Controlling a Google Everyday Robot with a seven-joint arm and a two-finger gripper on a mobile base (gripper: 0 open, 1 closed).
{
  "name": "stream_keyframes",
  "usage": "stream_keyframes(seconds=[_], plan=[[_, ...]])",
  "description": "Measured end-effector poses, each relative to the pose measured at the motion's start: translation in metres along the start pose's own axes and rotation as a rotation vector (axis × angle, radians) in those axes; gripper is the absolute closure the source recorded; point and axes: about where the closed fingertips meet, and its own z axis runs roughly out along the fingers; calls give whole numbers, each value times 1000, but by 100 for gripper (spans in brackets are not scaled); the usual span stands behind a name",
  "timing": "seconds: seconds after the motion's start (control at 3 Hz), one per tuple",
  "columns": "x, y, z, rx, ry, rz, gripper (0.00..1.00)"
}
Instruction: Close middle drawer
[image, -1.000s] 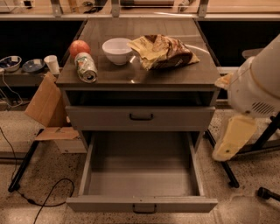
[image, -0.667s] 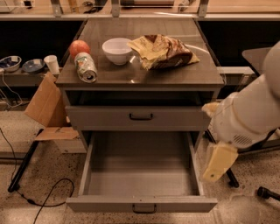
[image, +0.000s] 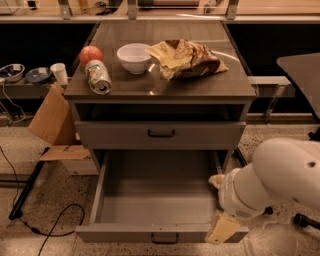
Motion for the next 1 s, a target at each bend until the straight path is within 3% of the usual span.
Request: stream_keyframes(seconds=[0.67,1.0], plan=[[22,43,117,-58,-56,74,65],[27,52,168,-63,-73,127,89]])
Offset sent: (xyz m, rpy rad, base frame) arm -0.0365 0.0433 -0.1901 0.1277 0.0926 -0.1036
